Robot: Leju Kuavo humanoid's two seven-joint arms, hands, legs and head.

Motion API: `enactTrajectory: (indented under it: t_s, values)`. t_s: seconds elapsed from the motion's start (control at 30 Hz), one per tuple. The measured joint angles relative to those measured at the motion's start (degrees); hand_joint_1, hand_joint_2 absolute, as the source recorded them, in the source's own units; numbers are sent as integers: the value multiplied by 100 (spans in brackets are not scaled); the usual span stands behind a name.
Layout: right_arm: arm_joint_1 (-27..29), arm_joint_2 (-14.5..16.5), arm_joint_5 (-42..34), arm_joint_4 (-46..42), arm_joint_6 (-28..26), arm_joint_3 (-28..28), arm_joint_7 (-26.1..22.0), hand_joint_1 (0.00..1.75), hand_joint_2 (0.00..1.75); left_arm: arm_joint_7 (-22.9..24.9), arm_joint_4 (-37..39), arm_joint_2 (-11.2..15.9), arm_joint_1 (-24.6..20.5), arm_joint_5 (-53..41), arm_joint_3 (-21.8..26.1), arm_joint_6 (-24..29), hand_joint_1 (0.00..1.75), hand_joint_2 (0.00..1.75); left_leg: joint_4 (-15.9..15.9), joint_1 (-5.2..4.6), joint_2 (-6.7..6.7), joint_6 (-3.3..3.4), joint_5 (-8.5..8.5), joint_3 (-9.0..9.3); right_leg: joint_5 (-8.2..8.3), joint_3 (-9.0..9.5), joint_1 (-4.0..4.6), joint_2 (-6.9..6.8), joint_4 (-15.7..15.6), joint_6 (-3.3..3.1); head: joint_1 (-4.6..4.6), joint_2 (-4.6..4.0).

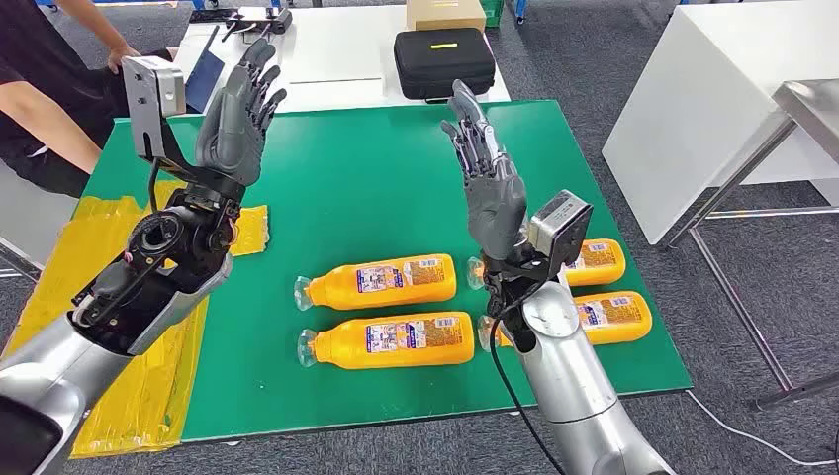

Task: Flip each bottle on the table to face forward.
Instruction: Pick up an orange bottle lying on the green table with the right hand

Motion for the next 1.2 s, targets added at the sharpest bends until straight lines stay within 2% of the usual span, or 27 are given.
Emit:
enactTrajectory:
  t_s: [0.07,0.27,0.43,0.53,0.6,0.63,0.67,0.73,0.77,0.8,0.83,0.9,0.93,0.97,1.03,1.1,1.17,1.2]
  values:
    - [23,-5,-11,-31,5,18,-5,0,0,-8,-78,79,11,14,-12,20,0,0,0,0,1,0,0,0,0,0,0,0,0,0,-1,0]
    - [218,-93,-45,-271,25,70,-46,0,0,-159,-593,550,218,60,-32,80,0,0,0,0,0,0,0,0,0,-1,0,-1,0,0,-1,0]
    - [282,-166,-76,-397,31,80,-56,0,0,-61,-864,799,261,94,-88,107,0,0,7,-7,-2,3,-4,-4,2,0,-4,-1,-7,2,1,0]
    - [311,-214,-104,-480,13,93,-61,0,0,8,-1009,919,217,145,-149,120,0,0,32,-34,-3,52,-22,-14,20,7,-40,0,-35,39,-5,0]
    - [323,-250,-116,-550,-2,98,-66,0,0,4,-1099,950,192,150,-175,138,0,0,-39,-4,9,103,19,25,-15,-34,-39,-2,16,51,-3,0]
    - [323,-274,-120,-583,-6,99,-69,0,0,-3,-1139,953,176,146,-186,144,0,0,-81,14,19,127,46,47,-93,-113,-33,-3,162,38,3,0]
    - [326,-299,-122,-608,-9,100,-72,0,0,-8,-1170,951,164,139,-203,147,0,0,-117,32,29,148,69,66,-221,-258,-26,-4,440,15,10,0]
    - [352,-358,-127,-627,-23,102,-75,0,0,-14,-1194,944,152,119,-253,154,0,0,-125,27,39,162,82,61,-524,-678,-22,-5,1263,-28,18,0]
    - [373,-389,-130,-628,-34,103,-76,0,0,-10,-1195,940,156,107,-282,159,0,0,-124,22,40,160,84,54,-615,-863,-21,-5,1599,-27,19,0]
    - [391,-424,-135,-628,-46,103,-80,0,0,2,-1196,936,156,94,-311,168,0,0,-123,18,39,156,86,49,-621,-959,-20,-6,1744,-8,17,0]
    - [401,-456,-144,-629,-58,103,-88,0,0,21,-1196,932,144,82,-336,181,0,0,-120,17,38,150,89,46,-533,-934,-22,-7,1641,26,19,0]
    - [403,-516,-173,-630,-86,103,-114,0,0,69,-1208,928,87,74,-380,212,0,0,-104,20,35,119,86,41,-195,-587,-32,-15,870,97,20,0]
    - [403,-542,-190,-630,-102,103,-130,0,0,87,-1216,929,45,75,-397,223,0,0,-86,8,30,88,80,27,-44,-395,-26,-18,480,96,17,0]
    - [404,-568,-203,-630,-116,103,-147,0,0,105,-1224,932,5,82,-415,229,0,0,-71,-5,28,52,76,11,56,-266,-20,-19,218,69,13,0]
    - [416,-605,-212,-630,-139,103,-172,0,0,126,-1228,938,-50,109,-450,233,0,0,-53,-26,25,-17,85,-21,120,-217,4,-12,109,-23,6,0]
    - [426,-627,-211,-631,-157,103,-182,0,0,127,-1228,939,-66,135,-483,232,0,0,-18,-9,32,-72,60,-47,153,-238,-21,-7,115,-94,5,0]
    - [430,-636,-207,-634,-169,103,-188,0,0,110,-1228,938,-69,144,-497,230,0,0,316,12,52,-129,-193,-185,185,-246,-52,-5,106,-163,-10,0]
    - [435,-640,-204,-636,-174,103,-190,0,0,101,-1226,938,-67,146,-503,230,0,0,654,19,63,-156,-401,-322,194,-254,-51,-4,107,-187,-17,0]
